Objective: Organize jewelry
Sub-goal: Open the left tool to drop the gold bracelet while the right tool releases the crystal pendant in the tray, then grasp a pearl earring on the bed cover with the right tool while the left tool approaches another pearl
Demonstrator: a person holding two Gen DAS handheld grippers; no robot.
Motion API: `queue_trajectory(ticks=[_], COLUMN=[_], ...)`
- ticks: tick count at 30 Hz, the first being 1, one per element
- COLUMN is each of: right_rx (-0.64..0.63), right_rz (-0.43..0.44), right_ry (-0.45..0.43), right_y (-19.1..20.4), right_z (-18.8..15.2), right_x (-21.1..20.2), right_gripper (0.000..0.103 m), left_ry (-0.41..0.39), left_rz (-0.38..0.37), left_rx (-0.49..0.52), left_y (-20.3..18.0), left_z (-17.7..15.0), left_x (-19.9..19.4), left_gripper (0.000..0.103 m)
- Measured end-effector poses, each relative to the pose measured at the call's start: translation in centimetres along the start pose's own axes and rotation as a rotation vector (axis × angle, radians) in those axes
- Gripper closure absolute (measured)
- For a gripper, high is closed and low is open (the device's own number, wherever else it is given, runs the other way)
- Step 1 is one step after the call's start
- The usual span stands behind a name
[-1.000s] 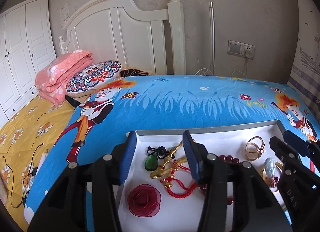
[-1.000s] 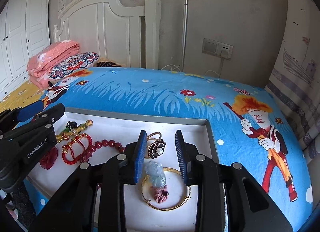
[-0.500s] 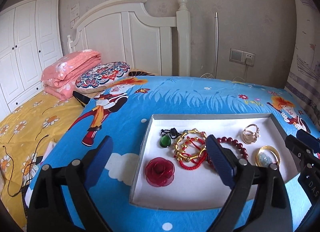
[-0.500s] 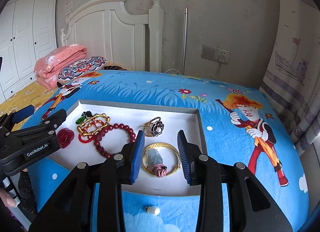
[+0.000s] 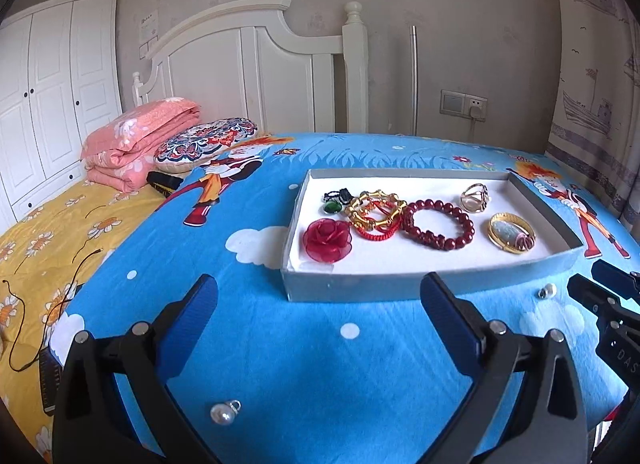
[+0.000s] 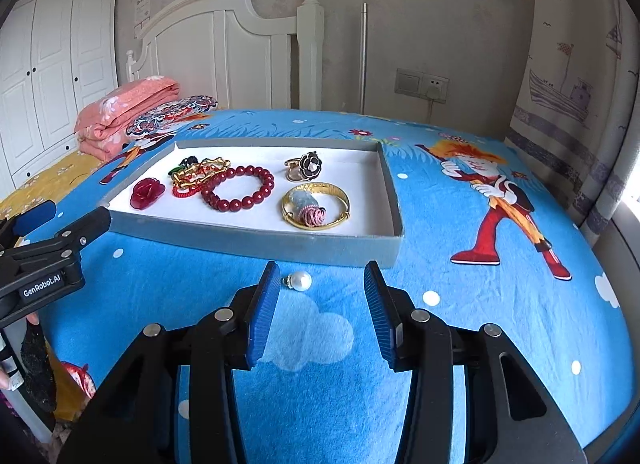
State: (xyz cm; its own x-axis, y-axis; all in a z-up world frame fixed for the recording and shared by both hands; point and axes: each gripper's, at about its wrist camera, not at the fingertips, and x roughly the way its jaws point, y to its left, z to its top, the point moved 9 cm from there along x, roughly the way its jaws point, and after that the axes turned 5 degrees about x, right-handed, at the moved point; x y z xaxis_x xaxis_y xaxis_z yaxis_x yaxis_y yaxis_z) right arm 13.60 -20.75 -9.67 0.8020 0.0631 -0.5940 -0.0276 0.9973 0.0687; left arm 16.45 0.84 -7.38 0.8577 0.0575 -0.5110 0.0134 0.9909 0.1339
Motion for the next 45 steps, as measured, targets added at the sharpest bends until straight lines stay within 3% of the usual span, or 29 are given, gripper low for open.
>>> queue_trajectory(ticks=[7,19,22,26,39,45], right_rx=[-0.004,0.02,0.017,0.006,-0.02,-0.069], right_rz=[-0.002,-0.039,-0.041,-0.046,0.003,0.026], right_ry=[0.035,0.075,0.103,0.141,0.061,-0.043], right_y=[0.5,1.1,1.5,1.6,2.6,3.8], right_z=[-0.7,0.0,0.1,-0.1,-1.8,-1.8], right_x=[1.3,2.4,3.1,3.9,1.7,-0.2], right_gripper=[0.061,0.062,0.066,0.081,0.084,0.084], left_ry=[0.003,0.004,-0.002,-0.011,-0.006,0.019], left_rz=[0.019,0.029,0.029,0.028,0.053,0.022], left_rx=[0.057,0.024,0.023,0.025,-0.009,-0.022], left_y=[-0.7,0.4,0.6,0.7,2.9,4.3], left_z=[-2.5,-2.5,-2.5,-2.6,-3.6,-4.6], left_x=[-0.6,-0.2,-0.3,-0.6,-1.1,-1.2], left_gripper=[0.005,0.005,0.005,0.005,0.005,0.005])
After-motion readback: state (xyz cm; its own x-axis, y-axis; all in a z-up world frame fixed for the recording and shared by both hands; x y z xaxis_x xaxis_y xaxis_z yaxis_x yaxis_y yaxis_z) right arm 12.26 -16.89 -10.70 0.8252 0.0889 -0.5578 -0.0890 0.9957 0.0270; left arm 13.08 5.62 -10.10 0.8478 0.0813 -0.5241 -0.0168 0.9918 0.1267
